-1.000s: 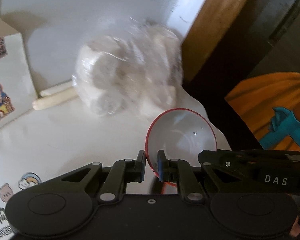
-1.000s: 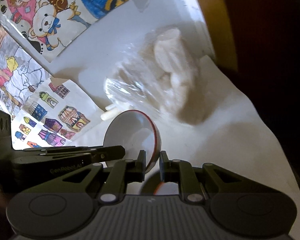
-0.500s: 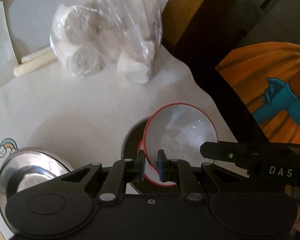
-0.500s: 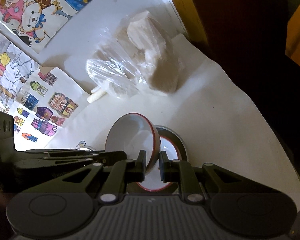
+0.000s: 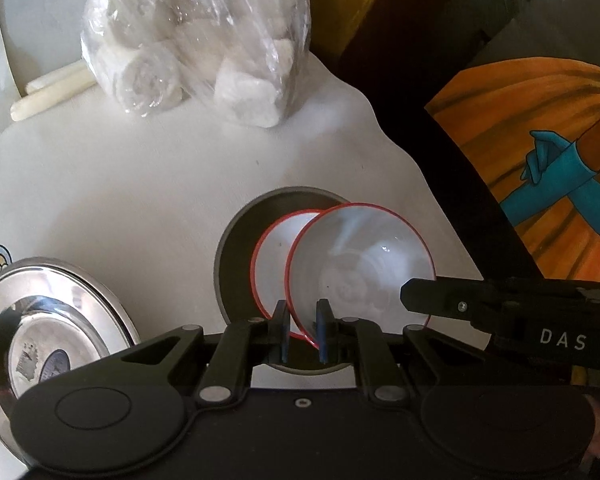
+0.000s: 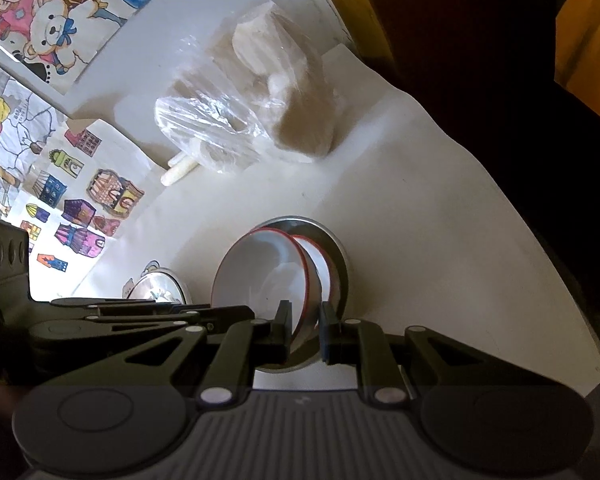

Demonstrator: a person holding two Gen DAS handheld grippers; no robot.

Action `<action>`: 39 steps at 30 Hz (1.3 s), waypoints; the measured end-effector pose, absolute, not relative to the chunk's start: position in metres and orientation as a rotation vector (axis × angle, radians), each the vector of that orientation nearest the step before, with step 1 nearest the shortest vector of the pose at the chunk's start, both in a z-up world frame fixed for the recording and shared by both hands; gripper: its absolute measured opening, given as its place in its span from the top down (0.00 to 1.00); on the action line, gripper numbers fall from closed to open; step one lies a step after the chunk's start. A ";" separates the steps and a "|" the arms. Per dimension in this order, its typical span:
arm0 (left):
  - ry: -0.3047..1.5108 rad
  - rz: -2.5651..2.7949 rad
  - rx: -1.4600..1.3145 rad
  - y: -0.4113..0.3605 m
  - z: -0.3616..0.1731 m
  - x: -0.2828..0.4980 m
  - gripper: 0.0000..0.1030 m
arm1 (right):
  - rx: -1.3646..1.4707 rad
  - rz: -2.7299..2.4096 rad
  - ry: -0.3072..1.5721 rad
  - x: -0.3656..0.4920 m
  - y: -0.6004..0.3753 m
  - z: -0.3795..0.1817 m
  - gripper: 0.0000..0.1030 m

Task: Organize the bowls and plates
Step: 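Carry the white bowl over the nested bowls and lower it inside, then open both grippers to release the white bowl into the stack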

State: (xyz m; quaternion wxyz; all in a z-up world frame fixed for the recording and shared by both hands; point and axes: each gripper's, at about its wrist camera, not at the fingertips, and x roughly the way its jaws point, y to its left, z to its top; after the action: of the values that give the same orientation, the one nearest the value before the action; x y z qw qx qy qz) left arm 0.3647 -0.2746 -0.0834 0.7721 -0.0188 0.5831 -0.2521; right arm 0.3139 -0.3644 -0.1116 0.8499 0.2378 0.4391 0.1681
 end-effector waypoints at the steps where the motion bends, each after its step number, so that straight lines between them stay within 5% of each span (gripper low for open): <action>1: 1.266 -0.545 -0.042 -0.275 -0.084 0.365 0.86 | 0.501 0.353 0.927 0.314 -0.365 -0.112 0.85; 39: 1.304 -0.469 -0.045 -0.280 -0.092 0.375 0.86 | 0.487 0.376 0.978 0.333 -0.357 -0.120 0.85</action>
State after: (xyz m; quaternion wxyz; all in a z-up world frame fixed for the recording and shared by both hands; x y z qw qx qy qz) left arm 0.3748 -0.2795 -0.0923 0.7692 -0.0207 0.6009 -0.2164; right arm 0.3329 -0.3573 -0.1202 0.8376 0.2303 0.4622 0.1779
